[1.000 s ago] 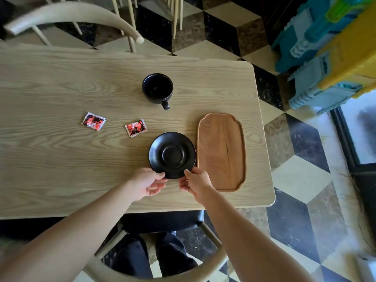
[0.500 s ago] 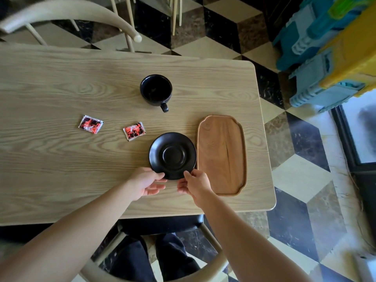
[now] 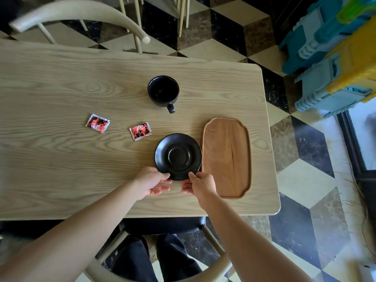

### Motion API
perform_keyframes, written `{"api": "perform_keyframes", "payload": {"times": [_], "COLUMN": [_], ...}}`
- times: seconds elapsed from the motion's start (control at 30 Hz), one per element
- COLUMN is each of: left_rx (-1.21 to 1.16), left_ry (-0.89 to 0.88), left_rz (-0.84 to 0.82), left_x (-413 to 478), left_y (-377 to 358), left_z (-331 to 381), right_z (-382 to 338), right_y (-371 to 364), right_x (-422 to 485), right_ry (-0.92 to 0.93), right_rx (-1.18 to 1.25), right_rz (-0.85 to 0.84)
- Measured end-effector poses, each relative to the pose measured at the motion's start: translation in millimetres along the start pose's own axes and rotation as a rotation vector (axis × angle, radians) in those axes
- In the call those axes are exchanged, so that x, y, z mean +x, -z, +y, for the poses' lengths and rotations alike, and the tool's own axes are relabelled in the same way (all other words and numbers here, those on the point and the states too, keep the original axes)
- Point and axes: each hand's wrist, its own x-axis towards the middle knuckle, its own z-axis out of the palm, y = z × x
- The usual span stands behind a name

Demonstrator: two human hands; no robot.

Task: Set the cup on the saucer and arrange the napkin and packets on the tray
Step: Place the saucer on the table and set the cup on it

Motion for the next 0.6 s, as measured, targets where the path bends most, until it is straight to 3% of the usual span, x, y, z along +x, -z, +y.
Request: {"api": "perform_keyframes", "payload": {"times": [0.1, 0.33, 0.43, 0.6], "left_rx": [0.058, 0.425, 0.54, 0.542], "left_ry": [-0.026, -0.018, -0.117, -0.315], "left_rz": [-0.002, -0.053, 0.022, 0.233], "left_x": [-2.3, -23.5, -31.2, -34.9], "left_y": [-0.6, 13.4, 22.4, 33.6], "left_z": [-1.1, 17.6, 35.6, 75.2], "right_z": [-4.3, -35.8, -55.3, -107.3], "right_y": [0.2, 10.5, 11.6, 3.5], "right_x": [-6.5, -28.0, -29.4, -21.5], "right_ry": [-0.001, 0.066, 0.195, 0.364], "right_rx": [-0.05, -0.464, -0.538, -0.618], "right_rz": [0.016, 0.108, 0.134, 0.1]}}
